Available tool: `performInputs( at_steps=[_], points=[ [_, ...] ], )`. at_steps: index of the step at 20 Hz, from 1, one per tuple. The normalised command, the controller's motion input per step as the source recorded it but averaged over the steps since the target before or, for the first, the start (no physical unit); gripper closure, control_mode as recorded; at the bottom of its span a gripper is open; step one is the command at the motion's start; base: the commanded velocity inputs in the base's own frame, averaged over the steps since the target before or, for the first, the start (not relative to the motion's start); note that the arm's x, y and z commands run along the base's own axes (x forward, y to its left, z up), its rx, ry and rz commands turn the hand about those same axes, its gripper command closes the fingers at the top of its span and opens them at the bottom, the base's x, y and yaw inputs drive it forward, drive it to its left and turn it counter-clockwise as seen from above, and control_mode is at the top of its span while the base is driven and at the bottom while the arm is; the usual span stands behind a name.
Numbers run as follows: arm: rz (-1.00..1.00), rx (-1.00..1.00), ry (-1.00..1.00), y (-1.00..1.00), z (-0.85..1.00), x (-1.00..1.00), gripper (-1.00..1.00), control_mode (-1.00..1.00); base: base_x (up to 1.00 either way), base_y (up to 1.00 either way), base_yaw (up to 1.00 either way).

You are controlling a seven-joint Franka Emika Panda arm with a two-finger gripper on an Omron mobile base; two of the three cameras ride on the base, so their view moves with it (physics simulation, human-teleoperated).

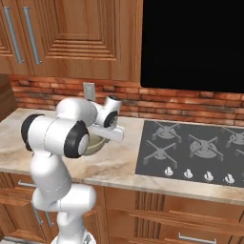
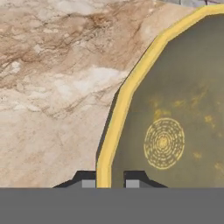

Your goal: Retrieve the bowl from the cabinet, then place the raw meat into the bowl to avoid contamination.

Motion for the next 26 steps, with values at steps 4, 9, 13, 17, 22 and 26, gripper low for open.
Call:
performInputs(
  at_steps=[4, 9, 13, 17, 22, 26],
  points=[
    [0.09, 0.00, -0.06, -0.05, -0.36, 0.28, 1.00, -1.00, 0.00, 0.00, 0.00],
    [0.08, 0.00, -0.02, -0.03, -0.30, 0.23, 1.00, -1.00, 0.00, 0.00, 0.00],
    [0.05, 0.00, -0.02, -0.01, -0.22, 0.17, 1.00, -1.00, 0.00, 0.00, 0.00],
    [0.01, 0.00, 0.00, 0.00, -0.04, 0.07, 1.00, -1.00, 0.00, 0.00, 0.00],
    [0.00, 0.00, 0.00, 0.01, 0.00, 0.02, -1.00, -1.00, 0.00, 0.00, 0.00],
    [0.01, 0.00, 0.00, 0.00, 0.00, 0.00, -1.00, -1.00, 0.00, 0.00, 0.00]
  ],
)
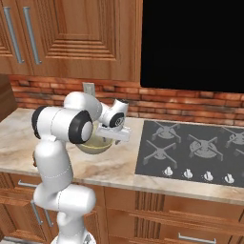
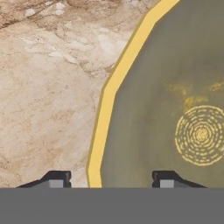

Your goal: Retrieve the bowl from the cabinet, then place the raw meat into the bowl to avoid contamination.

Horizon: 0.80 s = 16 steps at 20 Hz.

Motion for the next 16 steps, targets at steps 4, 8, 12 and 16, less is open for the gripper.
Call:
performInputs(
  at_steps=[4, 8, 12, 16],
  points=[
    [0.00, 0.00, 0.00, 0.00, 0.01, 0.00, -1.00, -1.00, 0.00, 0.00, 0.00],
    [0.00, -0.01, 0.00, 0.05, 0.09, 0.00, -1.00, -1.00, 0.00, 0.00, 0.00],
    [0.00, -0.08, -0.01, 0.14, 0.29, -0.02, -1.00, -1.00, 0.00, 0.00, 0.00],
    [0.00, -0.12, -0.02, 0.20, 0.44, -0.09, -1.00, -1.00, 0.00, 0.00, 0.00]
  ],
)
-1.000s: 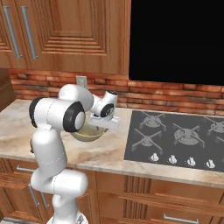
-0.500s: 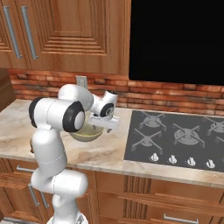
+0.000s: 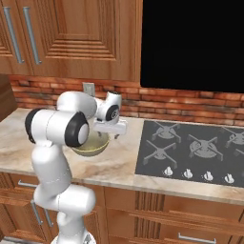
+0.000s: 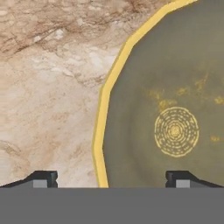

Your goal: Retrieve the bowl from the cabinet, then place the raw meat into the bowl to avoid contamination.

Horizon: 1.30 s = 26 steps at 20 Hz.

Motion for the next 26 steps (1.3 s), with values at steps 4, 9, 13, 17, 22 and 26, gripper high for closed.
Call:
performInputs(
  at_steps=[4, 9, 13, 17, 22, 26],
  points=[
    [0.00, -0.10, -0.02, 0.25, 0.37, -0.20, -1.00, -1.00, 0.00, 0.00, 0.00],
    [0.01, -0.07, -0.03, 0.30, 0.22, -0.38, -1.00, -1.00, 0.00, 0.00, 0.00],
    [0.02, -0.03, 0.00, 0.29, 0.12, -0.45, -1.00, -1.00, 0.00, 0.00, 0.00],
    [0.00, -0.01, 0.00, 0.25, 0.15, -0.50, -1.00, -1.00, 0.00, 0.00, 0.00],
    [0.00, -0.02, -0.01, 0.30, 0.22, -0.49, -1.00, -1.00, 0.00, 0.00, 0.00],
    [0.00, -0.02, 0.00, 0.38, 0.35, -0.43, -1.00, -1.00, 0.00, 0.00, 0.00]
  ],
)
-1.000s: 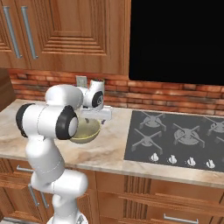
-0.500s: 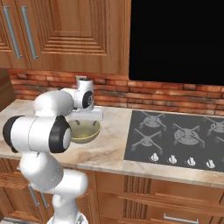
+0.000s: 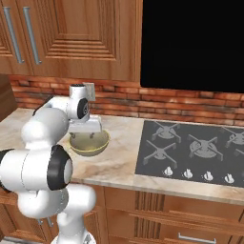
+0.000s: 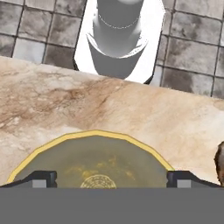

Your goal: Retrieve the bowl from the cabinet, then place the raw meat into the bowl to avoid contamination.

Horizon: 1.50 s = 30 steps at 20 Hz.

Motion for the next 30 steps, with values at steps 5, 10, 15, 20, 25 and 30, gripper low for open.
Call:
performInputs(
  at_steps=[5, 10, 15, 20, 25, 30],
  points=[
    [0.00, -0.02, -0.02, 0.41, 0.29, -0.43, -1.00, -1.00, 0.00, 0.00, 0.00],
    [0.00, -0.03, -0.04, 0.50, 0.05, -0.37, -1.00, -1.00, 0.00, 0.00, 0.00],
    [0.00, -0.04, -0.01, 0.55, 0.00, -0.34, -1.00, -1.00, 0.00, 0.00, 0.00],
    [0.00, -0.01, 0.00, 0.51, 0.00, -0.25, -1.00, -1.00, 0.00, 0.00, 0.00],
    [-0.01, 0.00, 0.06, 0.45, 0.00, -0.11, -1.00, -1.00, 0.00, 0.00, 0.00],
    [0.00, 0.00, 0.08, 0.51, 0.00, -0.10, -1.00, -1.00, 0.00, 0.00, 0.00]
  ],
)
